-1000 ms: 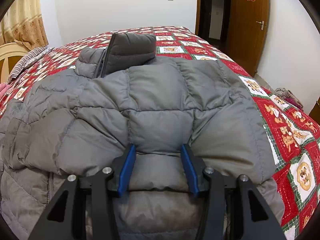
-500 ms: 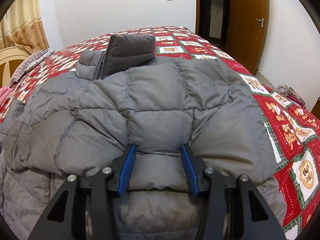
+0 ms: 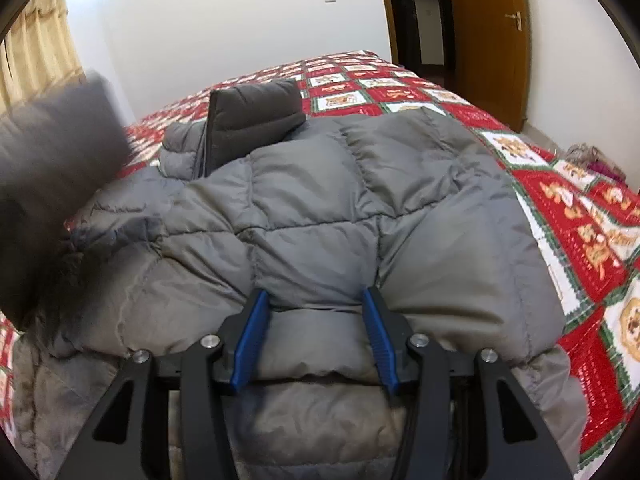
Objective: Fold large clothes
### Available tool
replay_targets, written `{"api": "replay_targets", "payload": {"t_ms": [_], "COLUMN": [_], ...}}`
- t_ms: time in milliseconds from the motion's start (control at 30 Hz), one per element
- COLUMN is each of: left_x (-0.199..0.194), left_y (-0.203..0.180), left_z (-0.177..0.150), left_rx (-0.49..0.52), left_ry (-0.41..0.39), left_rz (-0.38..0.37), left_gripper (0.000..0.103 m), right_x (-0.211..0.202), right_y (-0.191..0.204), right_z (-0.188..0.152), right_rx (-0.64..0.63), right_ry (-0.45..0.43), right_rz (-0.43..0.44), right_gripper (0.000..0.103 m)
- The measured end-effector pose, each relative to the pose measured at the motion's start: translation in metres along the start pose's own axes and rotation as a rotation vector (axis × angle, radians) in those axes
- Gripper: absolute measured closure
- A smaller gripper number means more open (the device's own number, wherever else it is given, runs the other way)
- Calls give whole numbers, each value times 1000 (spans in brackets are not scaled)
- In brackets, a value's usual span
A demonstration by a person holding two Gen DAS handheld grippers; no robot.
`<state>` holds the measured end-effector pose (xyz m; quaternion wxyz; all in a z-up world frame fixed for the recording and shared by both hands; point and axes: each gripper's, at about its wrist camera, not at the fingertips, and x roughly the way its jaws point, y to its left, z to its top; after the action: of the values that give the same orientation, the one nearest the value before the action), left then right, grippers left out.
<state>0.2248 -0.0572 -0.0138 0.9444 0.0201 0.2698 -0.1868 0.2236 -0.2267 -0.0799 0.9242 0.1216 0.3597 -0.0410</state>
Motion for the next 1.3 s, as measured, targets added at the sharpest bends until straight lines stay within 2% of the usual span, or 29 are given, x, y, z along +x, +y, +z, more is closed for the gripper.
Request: {"api": "replay_targets", "payload": {"t_ms": [67,133,200,267,300,367,433,533,600,633,733,800,833,900,933,967,1000,1033,1167,1300], "left_x": [18,33,31,17,5,-17,-43,-72,-90,-97,-102,-108,-111,-116,-120,-122,-126,-128,-126,-100], "left_y": [-6,-4,1,8,12,17,26,46,70,83,120,143,153,165,171,174,178,181,194,191], "left_z": [-16,-27,-28,-28,-28,-30,-36,-47,-58,-64,-71,-76,-75,-76,-73,-73,-70,-66,-44,-15], "left_rx": [21,11,-20,-38,-43,-49,-41,-28,-53,-81,-190,-285,-332,-384,-405,-413,-417,-414,-376,-304], "left_ry": [70,190,229,225,214,173,129,116,96,94,96,97,99,92,82,76,67,59,29,17], "left_rz": [2,-10,-39,-66,-71,-47,-15,17,68,95,160,173,181,188,192,197,205,213,279,329], "left_gripper": [92,87,80,57,33,15,14,14,14,14,14,14,14,14,14,14,14,14,14,14], "right_x": [0,0,1,1,1,-1,-8,-39,-68,-79,-88,-73,-63,-33,-24,-15,-17,-26,-75,-83], "right_y": [-2,-2,-2,-1,-1,-2,-6,-18,-24,-24,-16,-1,10,37,43,51,56,59,57,37], "right_z": [0,1,1,2,2,3,4,6,3,2,-1,-3,-5,-7,-8,-8,-6,-2,20,30], "right_rx": [14,18,19,18,18,21,38,102,154,177,228,225,209,150,129,100,76,42,-75,-154], "right_ry": [-2,-2,-1,0,0,1,2,-53,-85,-85,-82,-27,7,120,155,191,190,153,15,25], "right_rz": [14,20,25,39,45,63,72,55,129,179,271,311,311,270,266,279,268,246,198,143], "right_gripper": [51,51,50,45,44,39,39,35,34,31,8,7,8,28,61,82,83,86,87,87]}}
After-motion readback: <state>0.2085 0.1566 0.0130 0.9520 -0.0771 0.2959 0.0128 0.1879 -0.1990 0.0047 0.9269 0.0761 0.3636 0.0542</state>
